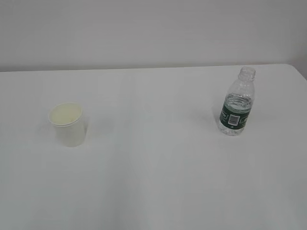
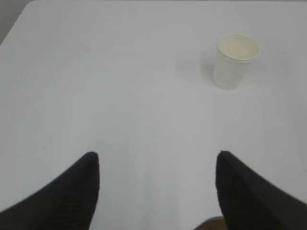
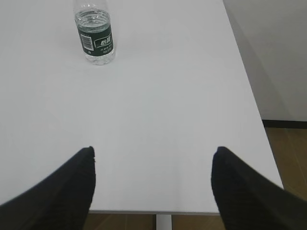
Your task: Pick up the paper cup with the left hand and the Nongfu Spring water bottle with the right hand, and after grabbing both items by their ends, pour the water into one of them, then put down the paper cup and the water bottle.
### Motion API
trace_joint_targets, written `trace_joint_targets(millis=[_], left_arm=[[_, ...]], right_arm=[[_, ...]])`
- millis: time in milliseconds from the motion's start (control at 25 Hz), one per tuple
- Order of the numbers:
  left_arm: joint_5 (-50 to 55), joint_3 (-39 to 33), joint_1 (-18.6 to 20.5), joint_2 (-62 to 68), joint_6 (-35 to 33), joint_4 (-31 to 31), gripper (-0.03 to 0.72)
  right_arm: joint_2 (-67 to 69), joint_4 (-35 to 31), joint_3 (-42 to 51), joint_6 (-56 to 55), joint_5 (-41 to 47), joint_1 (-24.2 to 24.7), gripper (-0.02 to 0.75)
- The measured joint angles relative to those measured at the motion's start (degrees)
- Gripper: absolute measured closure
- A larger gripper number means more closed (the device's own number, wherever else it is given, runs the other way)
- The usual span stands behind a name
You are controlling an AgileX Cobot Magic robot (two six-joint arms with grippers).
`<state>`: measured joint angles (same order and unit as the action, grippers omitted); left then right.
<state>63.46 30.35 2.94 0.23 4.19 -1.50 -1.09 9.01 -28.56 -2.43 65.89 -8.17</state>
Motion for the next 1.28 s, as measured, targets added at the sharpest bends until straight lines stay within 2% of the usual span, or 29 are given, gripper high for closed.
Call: trace_joint_targets(millis=[1000, 1280], left_arm=[[-0.12, 0.0, 0.0, 0.12, 0.0, -2.42, 0.155], [-1.22, 0.11, 0.0, 6.68, 0.0, -1.68, 0.155]], right_arm=[[0.0, 0.1, 0.0, 0.0, 0.0, 0.0, 0.164], [0.0, 0.33, -0.54, 0.19, -0.64, 0.0, 0.164]])
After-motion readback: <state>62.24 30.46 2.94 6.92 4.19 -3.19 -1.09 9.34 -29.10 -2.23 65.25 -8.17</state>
